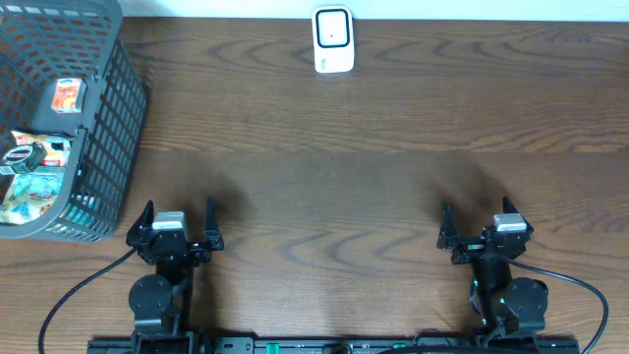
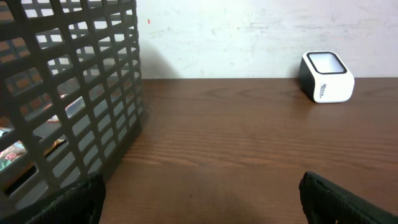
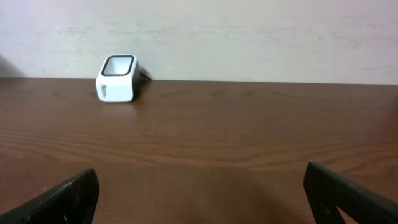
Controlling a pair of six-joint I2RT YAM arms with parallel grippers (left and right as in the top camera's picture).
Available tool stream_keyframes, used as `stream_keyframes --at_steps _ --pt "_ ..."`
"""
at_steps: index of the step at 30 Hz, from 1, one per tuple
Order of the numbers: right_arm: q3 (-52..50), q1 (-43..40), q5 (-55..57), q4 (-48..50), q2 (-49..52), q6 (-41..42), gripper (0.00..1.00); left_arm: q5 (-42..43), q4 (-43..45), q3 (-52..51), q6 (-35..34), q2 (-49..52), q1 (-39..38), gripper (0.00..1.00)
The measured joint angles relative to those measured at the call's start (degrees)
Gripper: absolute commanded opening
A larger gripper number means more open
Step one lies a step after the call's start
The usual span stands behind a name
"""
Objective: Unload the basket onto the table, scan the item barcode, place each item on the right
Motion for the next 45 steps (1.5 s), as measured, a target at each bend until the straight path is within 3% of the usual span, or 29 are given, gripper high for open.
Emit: stream_keyframes --at_steps 11,18,22,26,30,41,45 --pt "0.0 0.0 0.0 0.0 0.0 0.0 0.99 0.39 0.15 0.02 -0.24 0.0 0.0 0.98" --pt "0.0 0.0 0.0 0.0 0.0 0.0 0.99 12.79 2.67 -0.11 -1.81 0.0 0.0 0.98" --pt "0.0 0.0 0.0 -0.02 0.02 0.02 0.99 20.76 14.1 -0.9 -3.04 0.09 0.0 0.98" --pt "0.0 0.0 0.0 -0.02 0.02 0.02 0.99 24.92 41.94 -0.92 -8.68 0.17 0.0 0.98" --pt "0.0 0.0 0.0 0.02 0.02 0.0 0.99 25.81 53.55 -0.07 -11.5 -0.09 0.0 0.98" --pt "0.0 0.0 0.02 0.0 0.02 0.02 0.99 25.49 45.11 9.68 -14.23 4.22 0.0 0.98" --pt "0.0 0.0 0.02 0.02 0.02 0.0 0.99 22.86 35.34 15.67 -17.14 9.57 0.0 0.98"
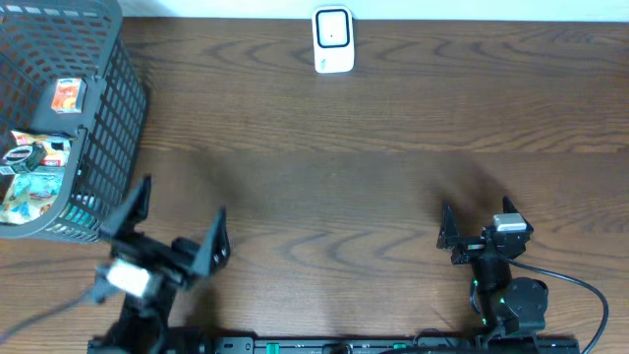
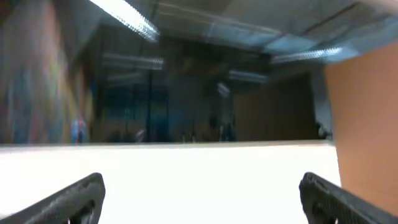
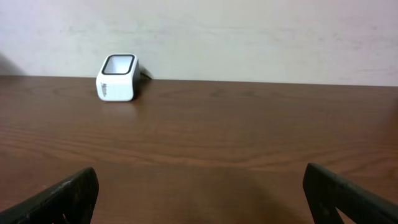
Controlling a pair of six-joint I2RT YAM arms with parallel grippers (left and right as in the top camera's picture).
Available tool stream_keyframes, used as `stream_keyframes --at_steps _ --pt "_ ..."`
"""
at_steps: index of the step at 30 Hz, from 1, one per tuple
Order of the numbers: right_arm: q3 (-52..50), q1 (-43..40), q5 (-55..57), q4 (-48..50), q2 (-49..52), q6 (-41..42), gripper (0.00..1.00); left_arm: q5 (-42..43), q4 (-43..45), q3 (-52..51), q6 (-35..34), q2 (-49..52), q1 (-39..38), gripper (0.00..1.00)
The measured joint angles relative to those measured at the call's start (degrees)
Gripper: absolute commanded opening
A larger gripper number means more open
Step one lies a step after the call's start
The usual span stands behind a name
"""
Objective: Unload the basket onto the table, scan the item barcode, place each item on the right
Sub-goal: 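Move the left gripper up and into the grey basket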
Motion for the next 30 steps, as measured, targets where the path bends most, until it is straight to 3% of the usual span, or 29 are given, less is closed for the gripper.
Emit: stream_keyframes --at_steps 3,9,19,23,30 --pt "0.0 0.0 0.0 0.0 0.0 0.0 0.99 -1.38 -6.58 5.97 -2.64 5.64 0.0 0.98" --pt "0.0 0.0 0.0 -0.02 0.0 0.0 0.99 -2.1 -10.91 18.43 -4.63 17.42 0.0 0.98" --pt "0.0 0.0 0.0 -0.04 0.0 0.0 0.99 -1.77 -43.21 47.39 -1.2 39.17 0.0 0.98" --pt "0.0 0.0 0.0 -0.02 0.0 0.0 0.99 -1.09 -45.68 52.83 1.81 42.97 0.0 0.97" --pt "0.0 0.0 0.0 -0.02 0.0 0.02 0.99 3.43 -46.71 53.62 3.45 42.07 0.0 0.98"
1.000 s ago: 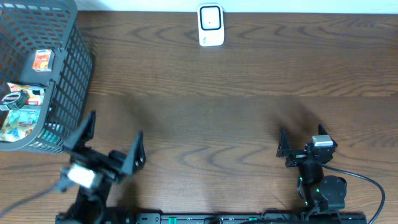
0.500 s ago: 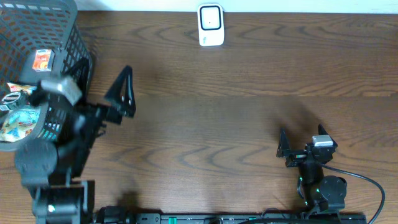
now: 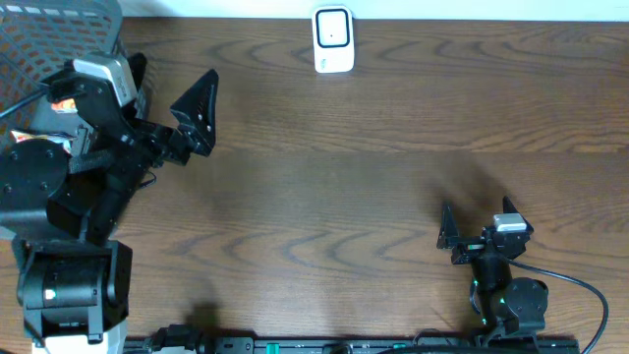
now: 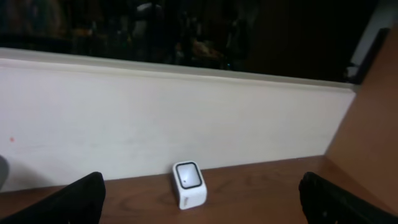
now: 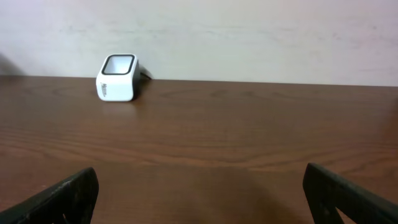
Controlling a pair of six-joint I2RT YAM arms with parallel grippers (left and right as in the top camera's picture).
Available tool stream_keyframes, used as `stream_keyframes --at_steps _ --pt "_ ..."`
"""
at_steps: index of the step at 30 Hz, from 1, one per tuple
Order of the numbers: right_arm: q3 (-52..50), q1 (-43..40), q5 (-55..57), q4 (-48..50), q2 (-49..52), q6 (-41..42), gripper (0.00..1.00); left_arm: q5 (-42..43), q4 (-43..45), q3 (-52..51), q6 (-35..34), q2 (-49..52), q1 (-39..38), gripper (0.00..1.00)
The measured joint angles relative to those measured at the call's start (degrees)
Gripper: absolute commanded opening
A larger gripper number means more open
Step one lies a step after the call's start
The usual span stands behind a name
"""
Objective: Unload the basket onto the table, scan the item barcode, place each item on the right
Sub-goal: 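Move the left gripper up and into the grey basket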
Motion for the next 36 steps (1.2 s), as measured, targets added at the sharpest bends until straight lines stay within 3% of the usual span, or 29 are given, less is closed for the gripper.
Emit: stream_keyframes --at_steps 5,8,17,20,25,36 --pt "0.0 0.0 0.0 0.0 0.0 -0.02 0.99 1.01 -1.46 1.62 1.92 0.66 1.53 0.98" --pt "0.0 0.0 0.0 0.0 0.0 -0.02 0.99 0.26 -7.65 7.61 2.84 4.13 5.05 0.98" --pt "0.0 0.0 0.0 0.0 0.0 0.0 0.99 -2.84 -43.43 44.83 4.85 29.64 24.63 0.98" --pt "0.0 0.0 0.0 0.0 0.0 0.0 0.99 -4.26 -47.84 50.21 5.4 35.23 28.79 0.98" --pt "0.0 0.0 0.0 0.0 0.0 -0.02 0.99 -5.64 -49.75 50.93 5.79 38.21 32.52 0.98" --pt "0.0 0.0 0.0 0.0 0.0 -0.02 0.99 -24.39 -56.17 51.6 5.01 43.19 34.56 0.98"
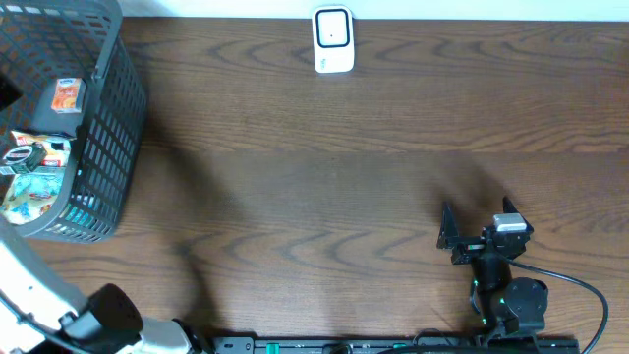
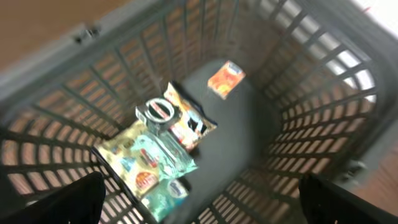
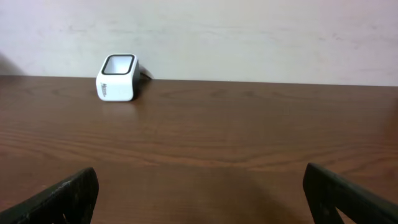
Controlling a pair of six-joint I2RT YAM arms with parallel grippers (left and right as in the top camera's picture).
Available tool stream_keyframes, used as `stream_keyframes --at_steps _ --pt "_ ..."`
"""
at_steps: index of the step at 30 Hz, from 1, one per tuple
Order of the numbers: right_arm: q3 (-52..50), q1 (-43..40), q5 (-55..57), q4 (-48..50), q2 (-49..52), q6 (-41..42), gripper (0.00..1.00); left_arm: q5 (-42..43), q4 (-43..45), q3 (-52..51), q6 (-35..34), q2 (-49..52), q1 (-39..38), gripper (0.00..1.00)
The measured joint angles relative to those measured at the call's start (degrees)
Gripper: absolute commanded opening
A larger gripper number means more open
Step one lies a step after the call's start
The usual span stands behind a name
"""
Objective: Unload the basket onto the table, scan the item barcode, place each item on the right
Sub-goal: 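Move the left gripper up and into the grey basket, then grasp the light-green wet-wipe pack in the basket with the left gripper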
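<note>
The white barcode scanner stands at the table's far edge, also seen by the right wrist. A grey mesh basket at the far left holds a small orange box, a snack packet and a green-yellow packet. My left gripper hangs open high above the basket, looking down on the orange box and the packets; the overhead view does not show it. My right gripper rests open at the near right, holding nothing.
The left arm's white link runs up along the left edge from its base. Brown wooden table lies between the basket, the scanner and the right arm. A pale wall stands behind the scanner.
My left gripper was raised beside the basket, facing the scanner and wall. Now it points down into the basket from above and is out of the overhead view. The right arm has not moved.
Both grippers first rested open at the near edge. Then the left arm had lifted, its camera tipped up toward the ceiling. Later it stood raised by the basket, facing the scanner. Now it looks down on the basket's items. The right arm stayed put.
</note>
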Motion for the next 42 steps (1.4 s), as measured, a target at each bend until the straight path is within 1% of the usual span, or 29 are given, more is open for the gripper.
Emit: stream_keyframes --at_steps 4,8,13,18,24,27,34,42 --pt "0.0 0.0 0.0 0.0 0.0 0.02 0.99 1.4 -3.54 -0.02 -2.43 4.63 -0.02 0.98" --pt "0.0 0.0 0.0 0.0 0.0 0.02 0.99 0.31 -4.11 -0.02 -4.37 8.68 0.0 0.98" --pt "0.0 0.0 0.0 0.0 0.0 0.02 0.99 -4.48 -5.99 -0.02 -11.02 13.29 0.63 0.98" --pt "0.0 0.0 0.0 0.0 0.0 0.0 0.99 -6.29 -6.05 -0.02 -14.67 16.81 1.14 0.98" --pt "0.0 0.0 0.0 0.0 0.0 0.0 0.99 -8.94 -8.15 -0.02 -23.39 21.33 1.11 0.98" --pt "0.0 0.0 0.0 0.0 0.0 0.0 0.99 -11.02 -8.41 -0.02 -26.49 23.8 1.11 0.97" --pt "0.0 0.0 0.0 0.0 0.0 0.0 0.99 -12.83 -8.37 -0.02 -28.96 27.04 1.11 0.98" --pt "0.0 0.0 0.0 0.0 0.0 0.02 0.99 -13.44 -8.0 -0.02 -29.38 31.87 1.11 1.0"
